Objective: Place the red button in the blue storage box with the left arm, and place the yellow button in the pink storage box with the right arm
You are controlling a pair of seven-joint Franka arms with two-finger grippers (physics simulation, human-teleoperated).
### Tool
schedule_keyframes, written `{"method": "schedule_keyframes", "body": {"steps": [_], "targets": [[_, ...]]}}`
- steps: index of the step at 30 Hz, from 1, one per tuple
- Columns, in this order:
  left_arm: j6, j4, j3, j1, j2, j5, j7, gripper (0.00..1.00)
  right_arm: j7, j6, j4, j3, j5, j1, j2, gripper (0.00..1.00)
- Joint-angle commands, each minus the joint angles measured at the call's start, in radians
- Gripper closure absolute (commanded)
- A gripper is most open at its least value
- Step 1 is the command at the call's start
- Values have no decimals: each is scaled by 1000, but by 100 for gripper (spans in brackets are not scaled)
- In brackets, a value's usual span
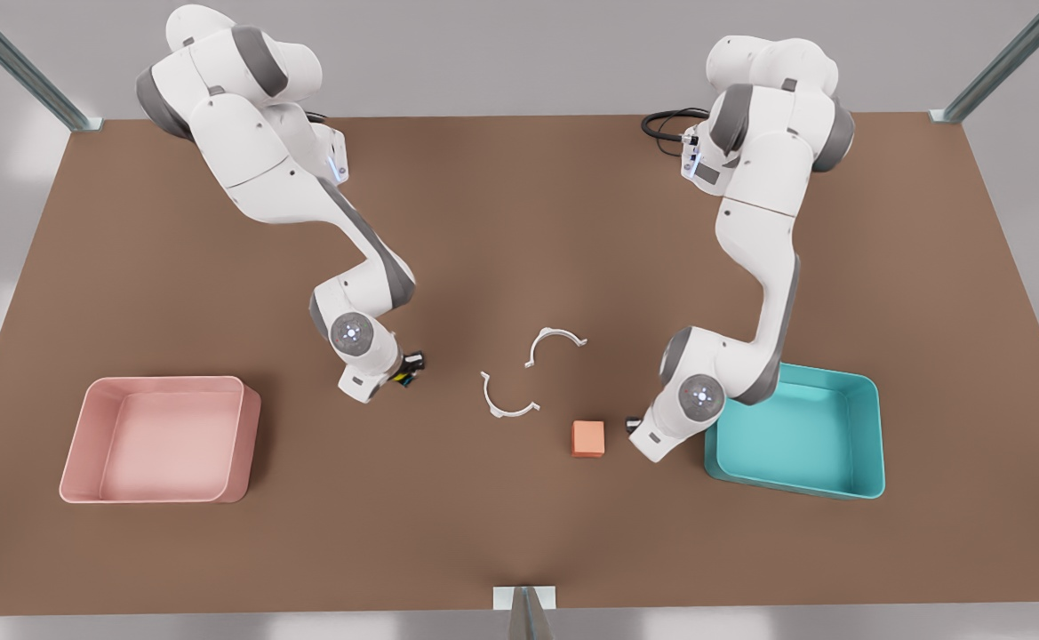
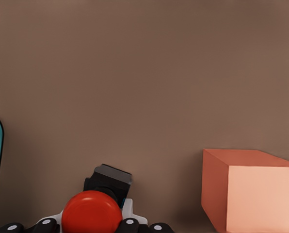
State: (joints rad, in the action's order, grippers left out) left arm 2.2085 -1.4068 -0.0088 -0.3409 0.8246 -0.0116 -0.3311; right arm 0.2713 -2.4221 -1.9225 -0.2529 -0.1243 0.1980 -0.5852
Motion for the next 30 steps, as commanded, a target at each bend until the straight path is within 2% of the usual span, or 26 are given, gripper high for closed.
{"method": "schedule_keyframes", "body": {"steps": [1,4,5,7,8,12,14,16,17,19,23,25,26,27,30], "targets": [[-4,2,1,0,-18,-1,-28,46,31,-54,0,0,-18,0,-5,28],[-27,3,21,2,-100,-1,-28,46,37,-54,2,0,-18,4,-8,28],[-59,3,32,3,-131,-1,-19,46,39,-55,2,0,-18,9,-10,31],[-134,3,38,48,-196,-1,78,46,39,-55,2,0,-18,8,-10,47],[-168,3,38,79,-216,-1,147,46,34,-54,2,0,-18,6,-12,51],[-299,2,39,229,-245,-1,471,46,29,-51,2,0,-18,6,-5,56],[-320,-3,41,303,-251,-1,630,46,32,-29,2,-2,-18,0,64,56],[-342,-38,44,323,-268,22,673,46,32,-28,-4,-2,-18,-8,76,58],[-332,-69,44,323,-277,33,673,46,40,-11,-3,-2,-18,-14,103,59],[-113,-222,44,324,-298,33,673,46,29,24,-1,-2,-17,-81,160,58],[42,-305,44,329,-266,32,673,45,-277,182,48,-2,-15,-315,234,58],[45,-304,44,330,-249,32,673,44,-457,187,80,0,-15,-414,243,58],[45,-302,44,329,-248,33,673,5,-512,227,102,3,-15,-453,242,58],[45,-302,44,327,-249,32,669,0,-570,236,132,6,-14,-482,235,58],[39,-268,44,319,-259,32,647,0,-695,276,215,9,-15,-560,166,58]]}}
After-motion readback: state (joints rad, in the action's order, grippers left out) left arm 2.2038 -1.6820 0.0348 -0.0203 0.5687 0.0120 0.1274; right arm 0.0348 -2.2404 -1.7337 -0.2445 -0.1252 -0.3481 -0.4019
